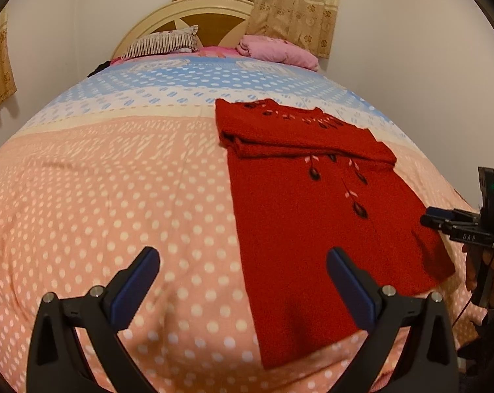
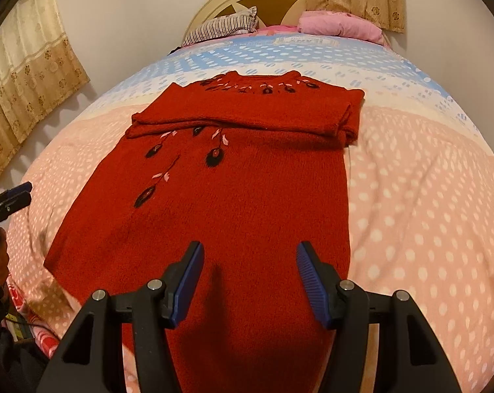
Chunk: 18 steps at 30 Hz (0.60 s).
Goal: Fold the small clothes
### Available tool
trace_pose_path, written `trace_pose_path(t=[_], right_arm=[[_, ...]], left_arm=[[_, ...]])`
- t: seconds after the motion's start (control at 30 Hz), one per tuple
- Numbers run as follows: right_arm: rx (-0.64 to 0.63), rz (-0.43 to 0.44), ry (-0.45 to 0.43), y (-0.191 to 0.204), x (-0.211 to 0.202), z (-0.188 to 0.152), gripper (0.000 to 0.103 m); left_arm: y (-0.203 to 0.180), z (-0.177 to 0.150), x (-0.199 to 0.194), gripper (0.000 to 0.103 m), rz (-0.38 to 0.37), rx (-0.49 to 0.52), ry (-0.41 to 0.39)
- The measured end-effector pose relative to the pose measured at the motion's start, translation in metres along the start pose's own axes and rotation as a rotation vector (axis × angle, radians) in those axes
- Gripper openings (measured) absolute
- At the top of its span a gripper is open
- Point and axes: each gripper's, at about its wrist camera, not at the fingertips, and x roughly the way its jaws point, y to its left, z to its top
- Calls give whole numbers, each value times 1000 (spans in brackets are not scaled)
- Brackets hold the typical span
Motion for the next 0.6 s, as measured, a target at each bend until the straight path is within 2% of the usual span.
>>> trace_pose_path(t=[0.13, 0.17, 0.27, 0.4, 0.5, 0.6], right_arm=[[19, 1, 4, -1, -9, -12, 60], [19, 1, 8, 0, -11, -15, 60], [9, 3, 12, 3, -17, -27, 60], [26, 17, -1, 3, -28, -39, 60], [41, 29, -13, 1, -33, -42, 60], [56, 34, -23, -1, -33, -43, 60]], left_arm=[[-10, -17, 5, 102, -14, 28, 33], [-12, -22, 9, 99, -12, 33, 47], [-15, -34, 19, 80, -40, 17, 101], [-10, -46, 26, 63, -69, -37, 144], [-9, -53, 28, 57, -86, -67, 163], [-12, -55, 27, 57, -75, -69, 156]])
